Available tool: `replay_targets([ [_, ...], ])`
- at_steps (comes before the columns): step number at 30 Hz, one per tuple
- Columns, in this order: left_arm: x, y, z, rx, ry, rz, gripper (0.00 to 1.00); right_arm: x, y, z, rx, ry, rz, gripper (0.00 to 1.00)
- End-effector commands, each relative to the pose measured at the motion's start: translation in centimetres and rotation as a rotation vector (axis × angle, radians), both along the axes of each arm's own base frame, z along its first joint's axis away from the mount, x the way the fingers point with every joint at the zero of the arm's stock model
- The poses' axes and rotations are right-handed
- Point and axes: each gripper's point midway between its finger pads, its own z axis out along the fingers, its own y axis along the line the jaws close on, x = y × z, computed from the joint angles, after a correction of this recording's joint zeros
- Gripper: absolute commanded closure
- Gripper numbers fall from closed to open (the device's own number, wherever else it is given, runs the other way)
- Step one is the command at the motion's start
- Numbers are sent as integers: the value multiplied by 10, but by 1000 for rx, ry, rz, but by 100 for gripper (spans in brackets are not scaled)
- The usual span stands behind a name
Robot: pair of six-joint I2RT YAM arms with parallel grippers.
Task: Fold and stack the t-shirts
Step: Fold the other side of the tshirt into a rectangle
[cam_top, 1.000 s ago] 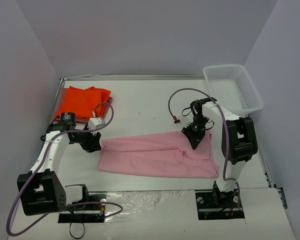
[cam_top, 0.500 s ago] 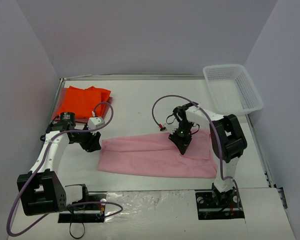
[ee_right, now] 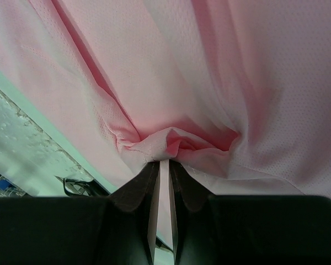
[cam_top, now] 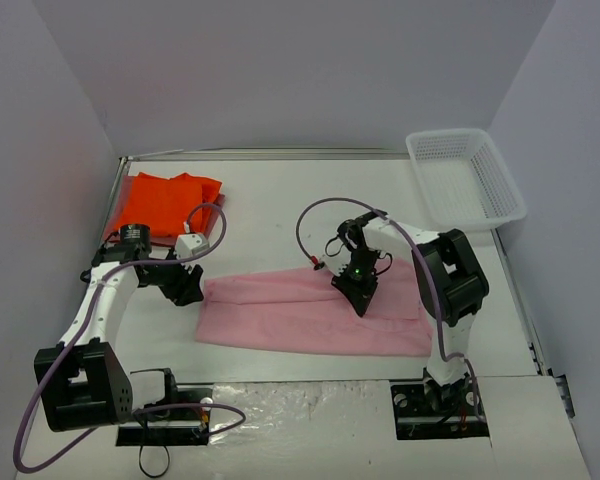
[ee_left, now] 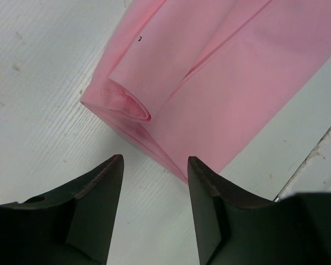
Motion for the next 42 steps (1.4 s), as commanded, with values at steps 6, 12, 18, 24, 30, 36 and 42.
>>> replay_targets([
  [6, 10, -2, 7, -28, -15, -26, 44, 5, -5, 34, 26, -43, -19, 92],
  [12, 28, -11, 9, -105, 56, -92, 42, 18, -16, 53, 89, -98, -86, 91],
  [18, 49, -25, 6, -240, 169, -163, 41, 24, -32, 55, 144, -96, -162, 91],
  [24, 51, -33, -2, -339, 293, -227, 43, 23, -34, 47, 131, -72, -175, 91],
  [30, 52, -34, -19, -335, 324, -249, 46, 22, -34, 41, 126, -54, -179, 91],
  [36, 55, -35, -29, -325, 345, -238, 46, 19, -34, 37, 125, -42, -180, 91],
  [42, 56, -38, -40, -299, 361, -236, 47, 18, -34, 34, 129, -35, -182, 91],
])
